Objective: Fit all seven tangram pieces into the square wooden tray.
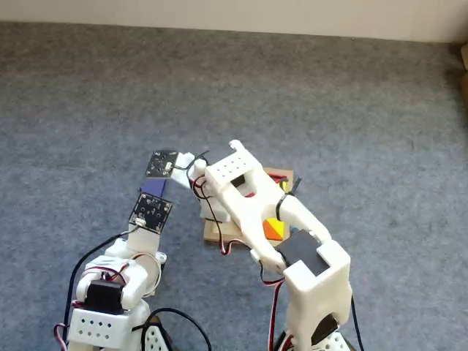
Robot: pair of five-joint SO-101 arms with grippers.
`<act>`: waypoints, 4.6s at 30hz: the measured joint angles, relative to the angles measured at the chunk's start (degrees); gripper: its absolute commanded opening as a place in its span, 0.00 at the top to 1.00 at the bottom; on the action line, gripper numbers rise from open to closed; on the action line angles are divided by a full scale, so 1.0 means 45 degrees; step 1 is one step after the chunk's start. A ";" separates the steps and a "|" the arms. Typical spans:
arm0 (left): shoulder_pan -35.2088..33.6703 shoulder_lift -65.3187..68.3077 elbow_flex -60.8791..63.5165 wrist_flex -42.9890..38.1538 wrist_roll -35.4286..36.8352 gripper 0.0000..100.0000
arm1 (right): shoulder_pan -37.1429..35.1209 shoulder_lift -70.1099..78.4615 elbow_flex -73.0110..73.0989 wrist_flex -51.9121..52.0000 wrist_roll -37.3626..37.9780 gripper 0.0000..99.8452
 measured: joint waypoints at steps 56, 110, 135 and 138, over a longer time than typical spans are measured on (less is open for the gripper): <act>0.0039 0.0000 0.0000 0.0000 0.0000 0.95 | 0.1211 0.1465 -0.3731 0.1954 -0.2520 0.88; 0.0039 0.0000 0.0000 0.0000 0.0000 0.95 | 0.1661 0.1465 -0.3731 0.2989 -0.8987 0.83; 0.0039 0.0000 0.0000 0.0000 0.0000 0.95 | 0.1758 0.0215 -0.3731 0.3204 -0.8440 0.92; 0.0039 0.0000 0.0000 0.0000 0.0000 0.95 | 0.1739 -0.0156 -0.2774 0.2403 -0.8264 0.96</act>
